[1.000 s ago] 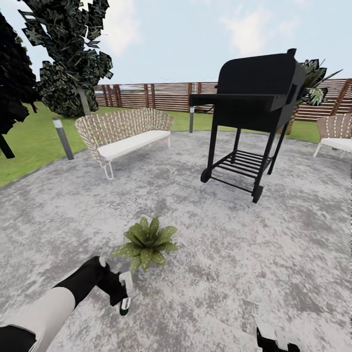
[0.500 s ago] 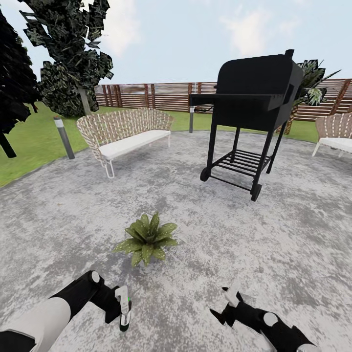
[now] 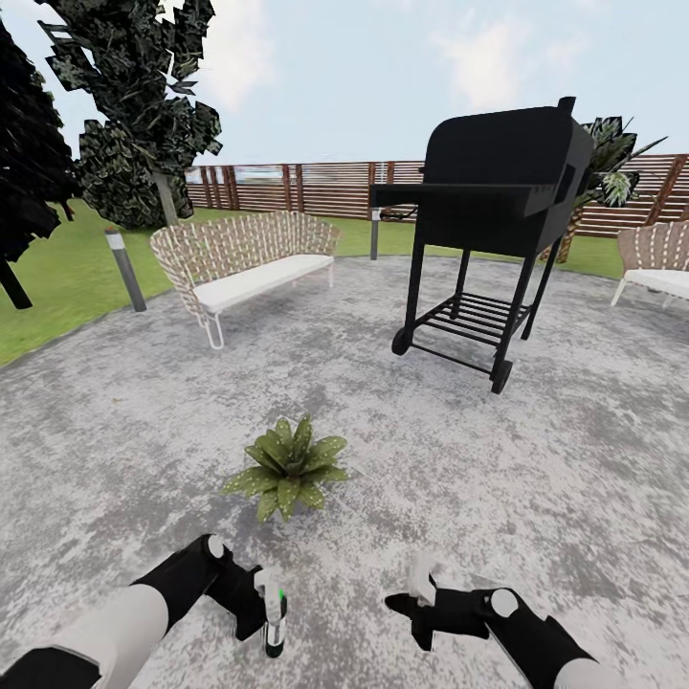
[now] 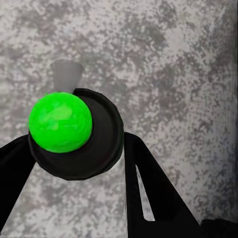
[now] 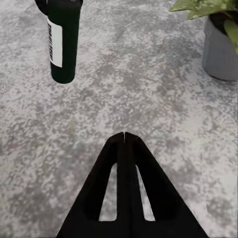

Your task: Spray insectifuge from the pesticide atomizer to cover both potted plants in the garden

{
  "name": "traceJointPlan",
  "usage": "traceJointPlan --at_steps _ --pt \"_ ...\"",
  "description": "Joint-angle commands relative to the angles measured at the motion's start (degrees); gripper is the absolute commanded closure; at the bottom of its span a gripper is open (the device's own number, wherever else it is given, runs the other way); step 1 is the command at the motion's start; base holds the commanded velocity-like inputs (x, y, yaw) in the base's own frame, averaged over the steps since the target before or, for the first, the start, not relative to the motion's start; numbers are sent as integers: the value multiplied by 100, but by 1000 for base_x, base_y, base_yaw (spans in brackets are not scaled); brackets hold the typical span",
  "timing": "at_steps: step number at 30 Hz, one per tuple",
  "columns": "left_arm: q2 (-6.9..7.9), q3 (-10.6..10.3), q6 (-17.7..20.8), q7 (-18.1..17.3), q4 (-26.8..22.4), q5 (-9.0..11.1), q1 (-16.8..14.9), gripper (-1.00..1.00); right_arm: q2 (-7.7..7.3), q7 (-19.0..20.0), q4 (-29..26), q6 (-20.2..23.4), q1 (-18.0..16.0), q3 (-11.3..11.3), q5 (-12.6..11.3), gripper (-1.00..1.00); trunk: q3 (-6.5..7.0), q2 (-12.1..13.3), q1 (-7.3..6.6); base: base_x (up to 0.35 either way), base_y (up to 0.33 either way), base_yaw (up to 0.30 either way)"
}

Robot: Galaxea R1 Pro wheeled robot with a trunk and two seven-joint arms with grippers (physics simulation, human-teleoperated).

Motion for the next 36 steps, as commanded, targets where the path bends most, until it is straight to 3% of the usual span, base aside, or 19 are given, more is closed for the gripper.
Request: traceJointPlan --at_steps 1,6,8,12,16,22,30,36 --pt "-47 4 -4 -26 -11 -47 0 100 42 39 -25 -24 -2 9 42 100 -5 -2 -1 0 0 0" --pt "-166 -42 -52 -32 55 -40 7 100 305 88 -101 -17 -2 9 54 100 -5 -2 -1 0 0 0" --pt "-276 -49 -330 -32 67 -53 48 100 412 89 -95 -22 -2 15 58 100 -5 -2 -1 0 0 0" --pt "-323 -74 -420 7 68 -47 117 100 471 86 -94 -24 -2 18 55 100 -5 -2 -1 0 0 0" --pt "-589 -90 -427 702 236 -51 134 100 574 81 -95 -24 -2 18 61 100 -5 -2 -1 0 0 0" --pt "-743 -92 -448 748 275 -45 140 100 595 73 -95 -24 -2 18 66 100 -5 -2 -1 0 0 0" --pt "-777 -87 -488 681 270 -27 141 100 563 55 -68 -33 -2 1 79 100 -5 -2 -1 0 0 0" --pt "-862 -84 -763 680 275 -17 141 100 527 52 -60 -33 -2 0 79 100 -5 -2 -1 0 0 0"
